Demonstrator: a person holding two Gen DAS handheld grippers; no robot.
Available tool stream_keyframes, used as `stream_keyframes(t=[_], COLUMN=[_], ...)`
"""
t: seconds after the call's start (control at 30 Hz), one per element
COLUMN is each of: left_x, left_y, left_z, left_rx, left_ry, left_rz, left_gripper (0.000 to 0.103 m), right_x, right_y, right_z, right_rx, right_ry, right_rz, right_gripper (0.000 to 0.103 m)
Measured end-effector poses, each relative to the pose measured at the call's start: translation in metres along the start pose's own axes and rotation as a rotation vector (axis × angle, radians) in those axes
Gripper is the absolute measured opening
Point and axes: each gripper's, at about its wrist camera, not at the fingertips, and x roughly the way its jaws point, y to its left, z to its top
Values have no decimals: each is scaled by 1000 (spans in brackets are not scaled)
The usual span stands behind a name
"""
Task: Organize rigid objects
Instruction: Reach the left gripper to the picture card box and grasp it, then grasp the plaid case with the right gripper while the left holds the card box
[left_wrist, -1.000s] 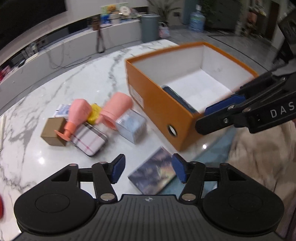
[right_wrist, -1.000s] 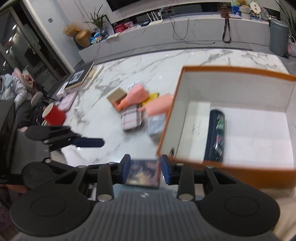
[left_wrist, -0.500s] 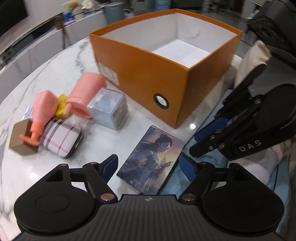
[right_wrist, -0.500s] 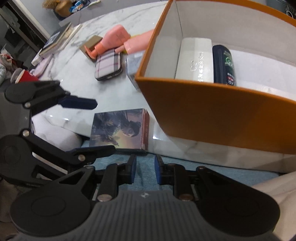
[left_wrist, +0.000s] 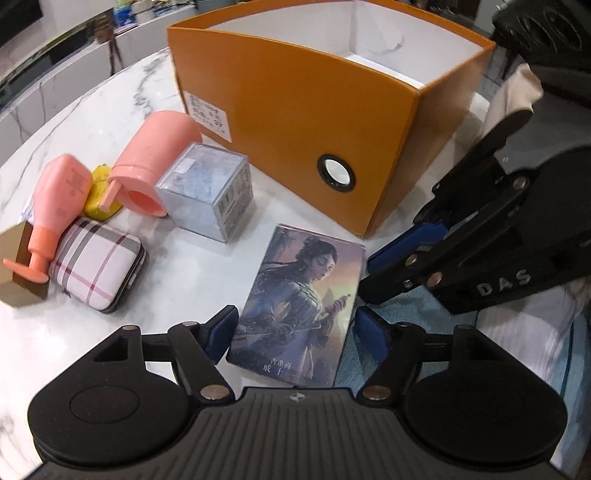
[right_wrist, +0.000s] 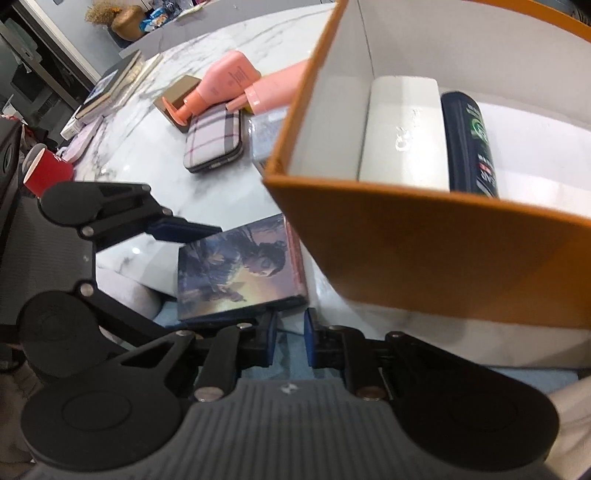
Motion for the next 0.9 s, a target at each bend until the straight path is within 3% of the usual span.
stream_keyframes(t=[0.1, 0.2, 0.27, 0.3, 0.53, 0.9], left_x=[-4, -3, -4, -5, -22, -63], left_y=[3, 0, -4, -5, 17, 75], left_z=[1, 3, 4, 4, -11, -38], left_rx=[-71, -70, -79, -98, -334, -626], left_ry=[-4, -12, -10, -10, 36, -16], left_rz=[-10, 25, 53, 64, 165, 285], left_gripper=[85, 85, 74, 73, 69, 67], right_x=[3, 3, 2, 2, -1, 11], right_y=[3, 3, 2, 1, 10, 70], right_z=[2, 4, 5, 6, 6, 31], right_rx=[-1, 2, 11, 13, -9, -142], right_ry=[-9, -16, -16, -18, -14, -81], right_rz=[4, -6, -16, -21, -28, 5], right_gripper=[6, 6, 6, 7, 8, 9])
